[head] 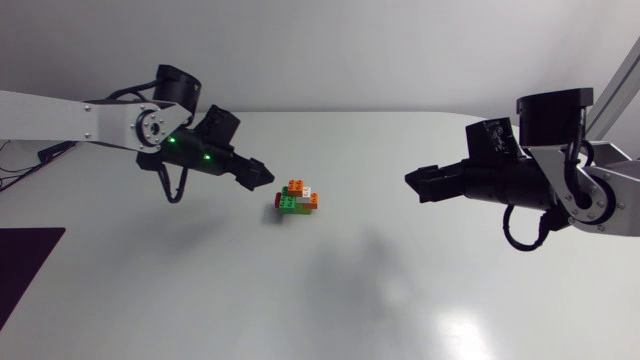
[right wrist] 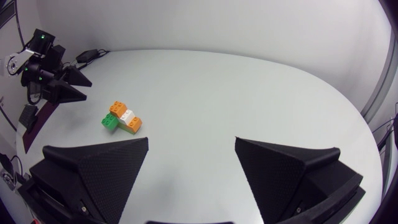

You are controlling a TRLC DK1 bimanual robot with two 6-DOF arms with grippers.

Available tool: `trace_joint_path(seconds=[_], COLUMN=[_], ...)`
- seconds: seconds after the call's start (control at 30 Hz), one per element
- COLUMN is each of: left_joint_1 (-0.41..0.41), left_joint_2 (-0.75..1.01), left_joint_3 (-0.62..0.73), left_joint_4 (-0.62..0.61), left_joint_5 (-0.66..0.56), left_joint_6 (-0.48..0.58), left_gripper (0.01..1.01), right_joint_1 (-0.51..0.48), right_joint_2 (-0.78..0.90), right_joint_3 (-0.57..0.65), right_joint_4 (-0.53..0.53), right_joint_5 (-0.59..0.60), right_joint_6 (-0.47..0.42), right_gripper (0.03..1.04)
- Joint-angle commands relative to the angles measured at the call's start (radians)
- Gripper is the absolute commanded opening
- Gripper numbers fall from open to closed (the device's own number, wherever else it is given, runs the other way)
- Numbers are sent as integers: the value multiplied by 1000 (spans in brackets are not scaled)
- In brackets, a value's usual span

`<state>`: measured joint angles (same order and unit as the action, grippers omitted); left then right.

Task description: Separate the duplo bricks

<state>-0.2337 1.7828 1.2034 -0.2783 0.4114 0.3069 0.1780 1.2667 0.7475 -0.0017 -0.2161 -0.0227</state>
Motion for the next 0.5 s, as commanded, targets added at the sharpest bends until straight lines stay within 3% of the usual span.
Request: trace_joint_path(seconds=[0.0, 0.2, 0.47], left_joint_1=[-39, -70, -44], left_joint_2=[55, 119, 217], left_joint_3=[48, 111, 243], left_joint_4=[-18, -29, -174], left_joint_5=[-5, 4, 76], left_joint_6=[78, 225, 429], left_gripper=[980, 957, 957], right_joint_1=[8, 5, 9], right_joint_2=[20, 34, 48], right_joint_3=[-34, -59, -92], right_joint_4=[26, 46, 75], right_joint_5=[4, 0, -3], right_joint_6=[-22, -40, -69], right_gripper=[1003, 1003, 1003])
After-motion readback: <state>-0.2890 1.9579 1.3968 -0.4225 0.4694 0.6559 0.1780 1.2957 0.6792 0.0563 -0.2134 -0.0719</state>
